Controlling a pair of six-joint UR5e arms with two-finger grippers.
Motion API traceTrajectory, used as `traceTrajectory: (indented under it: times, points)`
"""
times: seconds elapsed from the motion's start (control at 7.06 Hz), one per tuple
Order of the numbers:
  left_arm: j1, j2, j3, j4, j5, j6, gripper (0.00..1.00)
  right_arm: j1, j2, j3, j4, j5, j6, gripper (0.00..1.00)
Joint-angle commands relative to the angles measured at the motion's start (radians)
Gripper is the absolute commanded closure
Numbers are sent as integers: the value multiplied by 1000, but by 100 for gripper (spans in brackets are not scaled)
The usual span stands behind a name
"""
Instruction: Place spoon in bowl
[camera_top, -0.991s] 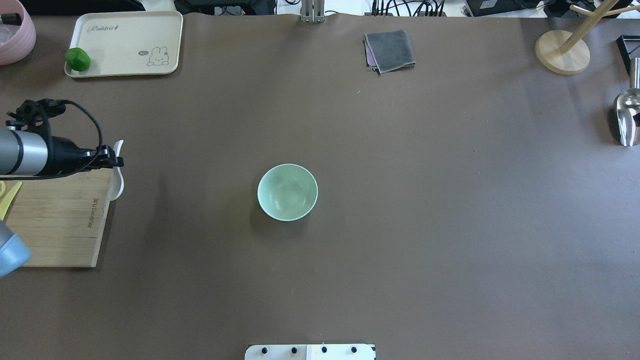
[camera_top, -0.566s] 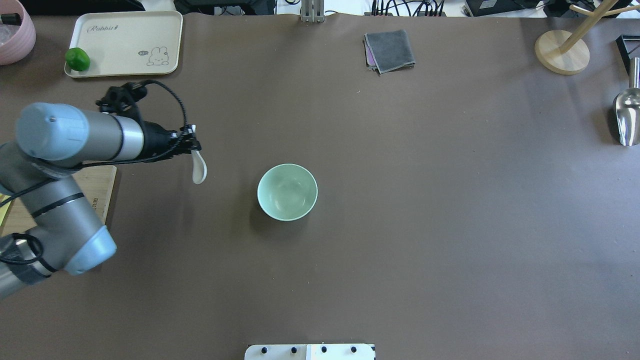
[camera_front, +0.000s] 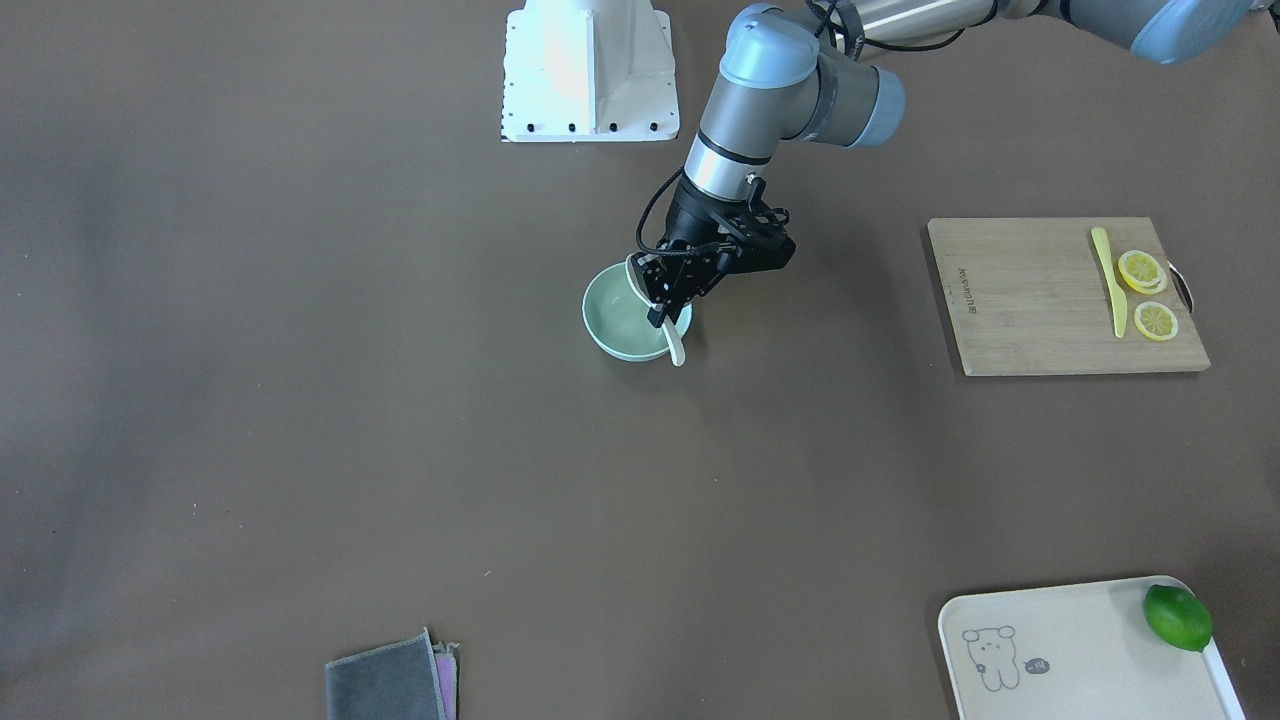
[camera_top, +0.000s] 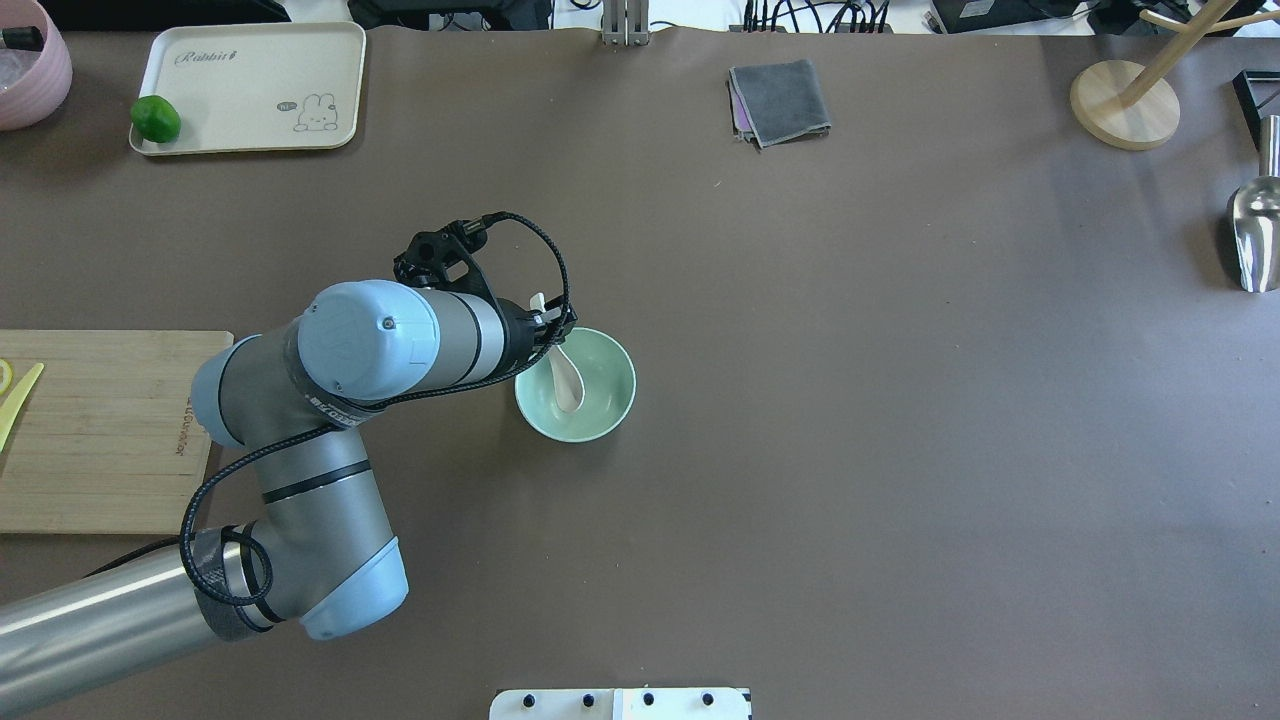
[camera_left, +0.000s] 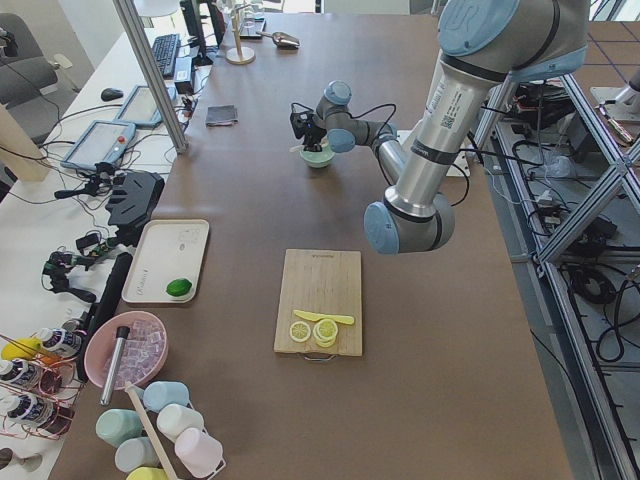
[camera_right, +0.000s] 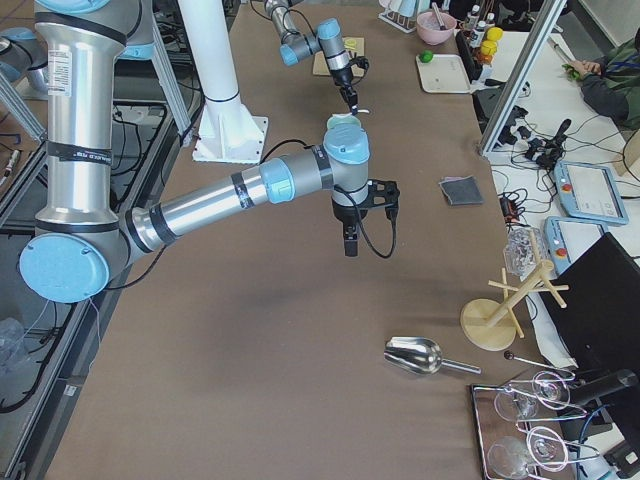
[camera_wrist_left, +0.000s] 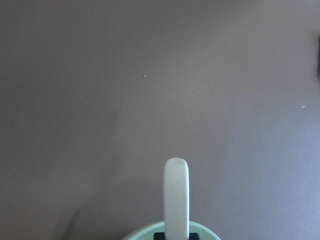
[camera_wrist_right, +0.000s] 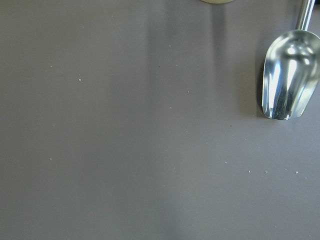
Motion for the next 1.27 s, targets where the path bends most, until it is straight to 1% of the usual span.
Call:
traceTrajectory:
  times: [0.0, 0.14, 0.28, 0.42, 0.57, 0.71, 0.85, 0.99, 1.13]
  points:
    - [17, -3, -1, 3, 31, 25, 2, 0, -6, 1, 0, 0, 0, 0]
    - [14, 2, -15, 7, 31, 29, 2, 0, -6, -1, 0, 0, 0, 0]
    - [2, 24, -61, 48, 25, 149, 2, 0, -13, 1, 0, 0, 0, 0]
    - [-38, 61, -158, 178, -20, 282, 2, 0, -28, -1, 0, 0, 0, 0]
    - [-128, 89, -237, 331, -142, 380, 2, 0, -45, -21, -2, -1, 0, 0]
    - [-237, 123, -327, 497, -257, 558, 2, 0, -68, -65, 0, -2, -2, 0]
    - [-349, 164, -398, 635, -336, 751, 2, 2, -70, -106, 0, -2, -24, 0]
    - [-473, 214, -432, 727, -399, 980, 2, 32, -72, -145, 0, -2, -79, 0]
    - [-608, 279, -434, 763, -482, 1239, 2, 98, -75, -200, -2, 11, -235, 0]
